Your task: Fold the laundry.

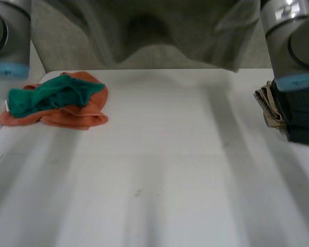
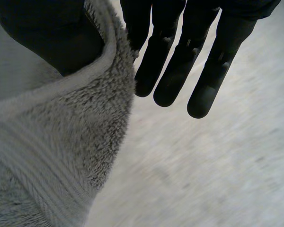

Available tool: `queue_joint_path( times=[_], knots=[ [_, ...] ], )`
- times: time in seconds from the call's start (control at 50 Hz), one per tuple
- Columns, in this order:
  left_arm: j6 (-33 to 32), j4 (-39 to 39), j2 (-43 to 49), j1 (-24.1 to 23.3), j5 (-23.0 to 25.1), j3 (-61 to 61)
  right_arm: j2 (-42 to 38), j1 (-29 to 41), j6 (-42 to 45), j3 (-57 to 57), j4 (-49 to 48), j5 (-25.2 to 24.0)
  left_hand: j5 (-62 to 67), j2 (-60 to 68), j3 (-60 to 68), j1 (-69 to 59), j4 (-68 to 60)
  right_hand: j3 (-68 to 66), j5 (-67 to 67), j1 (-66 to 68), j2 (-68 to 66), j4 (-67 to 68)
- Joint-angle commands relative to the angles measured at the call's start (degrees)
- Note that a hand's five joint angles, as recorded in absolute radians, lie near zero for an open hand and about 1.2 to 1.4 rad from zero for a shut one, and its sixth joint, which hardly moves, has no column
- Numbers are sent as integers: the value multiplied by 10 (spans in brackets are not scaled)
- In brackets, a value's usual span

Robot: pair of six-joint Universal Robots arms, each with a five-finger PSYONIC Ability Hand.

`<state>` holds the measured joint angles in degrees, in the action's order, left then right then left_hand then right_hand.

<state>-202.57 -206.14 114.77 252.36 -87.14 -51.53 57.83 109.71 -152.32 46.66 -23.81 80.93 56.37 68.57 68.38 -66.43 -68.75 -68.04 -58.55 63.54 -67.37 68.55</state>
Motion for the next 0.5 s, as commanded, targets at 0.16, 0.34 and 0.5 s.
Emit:
queue_joint_path(
  times=[0.16, 0.34, 0.5],
  knots=[
    [-4, -21, -51, 17, 51, -425, -17, -36, 14, 233, 117, -95, 136, 114, 116, -136, -112, -120, -114, 165, -126, 115],
    [-14, -98, -12, 12, 50, -501, -118, -55, -9, 230, 191, -60, 136, 114, 116, -136, -112, -58, -53, 103, -64, 53],
    [-13, -58, -9, 29, 25, -473, -121, -72, -82, 232, 199, 3, 136, 114, 116, -136, -112, 289, 294, -244, 283, -294]
  ],
)
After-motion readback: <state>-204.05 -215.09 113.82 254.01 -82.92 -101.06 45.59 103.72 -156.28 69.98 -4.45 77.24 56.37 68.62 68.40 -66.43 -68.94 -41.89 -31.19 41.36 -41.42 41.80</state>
